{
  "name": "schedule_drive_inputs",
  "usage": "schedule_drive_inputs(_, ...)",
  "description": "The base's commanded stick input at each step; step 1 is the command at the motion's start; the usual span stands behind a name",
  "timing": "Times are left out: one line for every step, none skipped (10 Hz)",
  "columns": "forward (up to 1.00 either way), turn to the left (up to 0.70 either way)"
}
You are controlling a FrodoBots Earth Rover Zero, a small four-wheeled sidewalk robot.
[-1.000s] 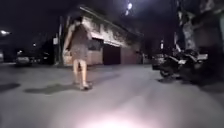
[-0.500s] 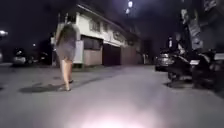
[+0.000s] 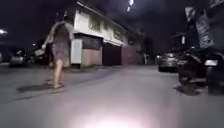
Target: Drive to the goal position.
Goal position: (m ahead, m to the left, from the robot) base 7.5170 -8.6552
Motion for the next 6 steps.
schedule_drive_inputs(1.0, 0.4)
schedule_drive_inputs(1.0, 0.4)
schedule_drive_inputs(1.0, 0.4)
schedule_drive_inputs(1.0, 0.4)
schedule_drive_inputs(1.0, 0.4)
schedule_drive_inputs(1.0, 0.4)
